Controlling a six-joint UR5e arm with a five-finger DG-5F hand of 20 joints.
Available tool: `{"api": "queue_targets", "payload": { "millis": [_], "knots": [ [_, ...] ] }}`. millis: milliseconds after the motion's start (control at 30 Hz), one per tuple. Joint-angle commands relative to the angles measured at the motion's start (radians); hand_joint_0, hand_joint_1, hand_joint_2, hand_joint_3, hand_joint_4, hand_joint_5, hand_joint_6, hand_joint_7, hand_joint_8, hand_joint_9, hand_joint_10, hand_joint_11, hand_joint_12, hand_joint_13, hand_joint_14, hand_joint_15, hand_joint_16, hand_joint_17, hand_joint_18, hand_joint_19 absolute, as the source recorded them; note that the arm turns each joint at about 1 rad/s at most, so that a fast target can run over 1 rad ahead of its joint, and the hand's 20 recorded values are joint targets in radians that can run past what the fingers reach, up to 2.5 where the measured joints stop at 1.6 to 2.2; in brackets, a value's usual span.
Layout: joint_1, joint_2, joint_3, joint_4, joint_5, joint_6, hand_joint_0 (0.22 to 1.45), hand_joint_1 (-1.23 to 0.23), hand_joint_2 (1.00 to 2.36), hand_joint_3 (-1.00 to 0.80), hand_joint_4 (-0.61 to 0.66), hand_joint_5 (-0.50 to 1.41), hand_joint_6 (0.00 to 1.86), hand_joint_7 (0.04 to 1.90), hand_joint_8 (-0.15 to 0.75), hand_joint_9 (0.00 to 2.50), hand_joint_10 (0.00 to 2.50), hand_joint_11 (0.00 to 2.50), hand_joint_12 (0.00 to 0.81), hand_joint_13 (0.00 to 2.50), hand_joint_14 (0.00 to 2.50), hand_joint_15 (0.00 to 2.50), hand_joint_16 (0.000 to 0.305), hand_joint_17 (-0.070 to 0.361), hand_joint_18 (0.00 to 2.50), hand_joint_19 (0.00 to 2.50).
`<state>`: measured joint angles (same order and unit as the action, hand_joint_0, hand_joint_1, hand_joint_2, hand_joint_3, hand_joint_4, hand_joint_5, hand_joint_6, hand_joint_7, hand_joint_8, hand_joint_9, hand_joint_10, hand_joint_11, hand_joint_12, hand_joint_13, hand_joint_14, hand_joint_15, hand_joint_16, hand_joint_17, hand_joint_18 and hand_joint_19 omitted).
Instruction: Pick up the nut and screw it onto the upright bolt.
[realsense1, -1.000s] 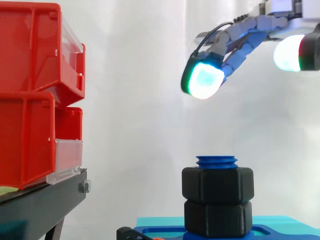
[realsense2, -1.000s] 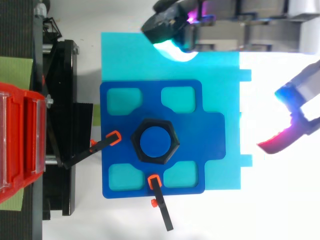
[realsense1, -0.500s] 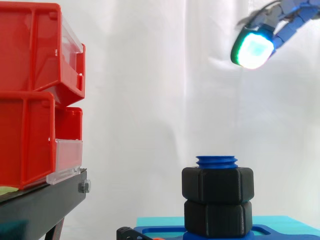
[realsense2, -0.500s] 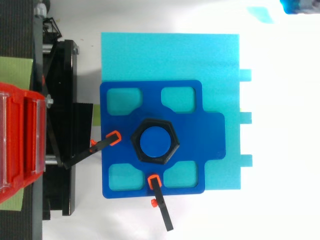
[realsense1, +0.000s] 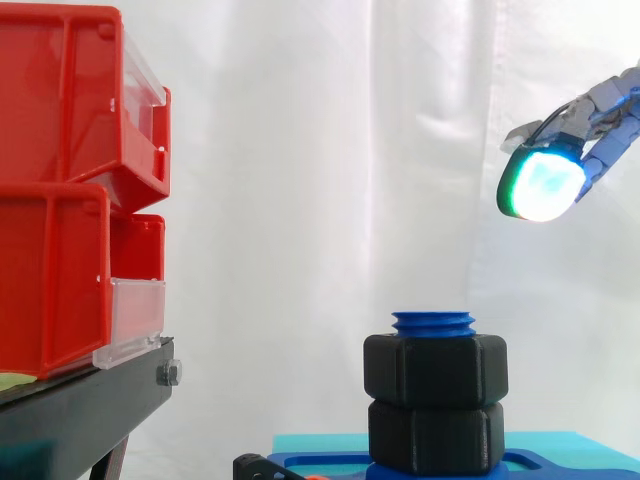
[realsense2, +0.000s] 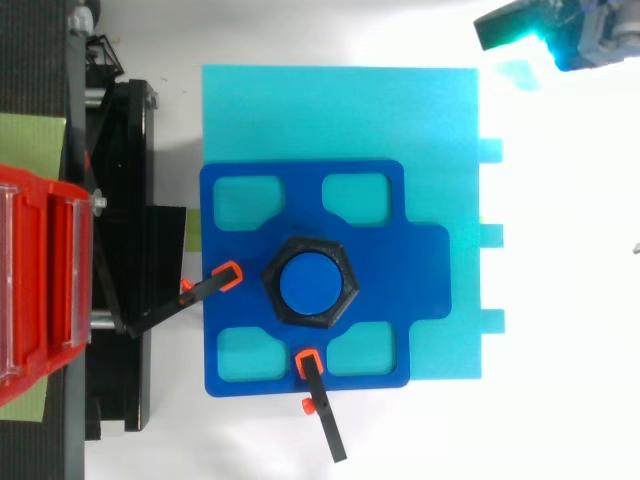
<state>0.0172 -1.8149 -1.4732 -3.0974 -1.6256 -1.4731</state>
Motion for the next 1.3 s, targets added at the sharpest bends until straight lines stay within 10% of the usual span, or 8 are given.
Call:
{"api": "queue_targets", "payload": {
  "millis": [0, 300, 1267],
  "knots": [
    [0.0, 0.0, -0.001, 0.002, 0.036, 0.228, 0.48, -0.27, 1.0, -0.5, 0.12, -0.25, 0.5, 0.65, 0.208, 0.02, 0.0, 0.0, 0.377, 0.0, 0.0, 0.0, 0.048, 0.109, 0.0, 0.0],
    [0.0, 0.0, -0.001, 0.0, 0.147, 0.617, 0.48, -0.26, 1.0, -0.5, 0.1, -0.25, 0.5, 0.66, 0.203, 0.0, 0.0, 0.0, 0.382, 0.0, 0.0, 0.0, 0.05, 0.113, 0.0, 0.0],
    [0.0, 0.0, -0.001, 0.0, 0.201, 0.602, 0.47, -0.31, 1.0, -0.5, 0.09, -0.25, 0.5, 0.67, 0.201, 0.0, 0.0, 0.0, 0.381, 0.0, 0.0, 0.0, 0.05, 0.113, 0.0, 0.0]
  ]
}}
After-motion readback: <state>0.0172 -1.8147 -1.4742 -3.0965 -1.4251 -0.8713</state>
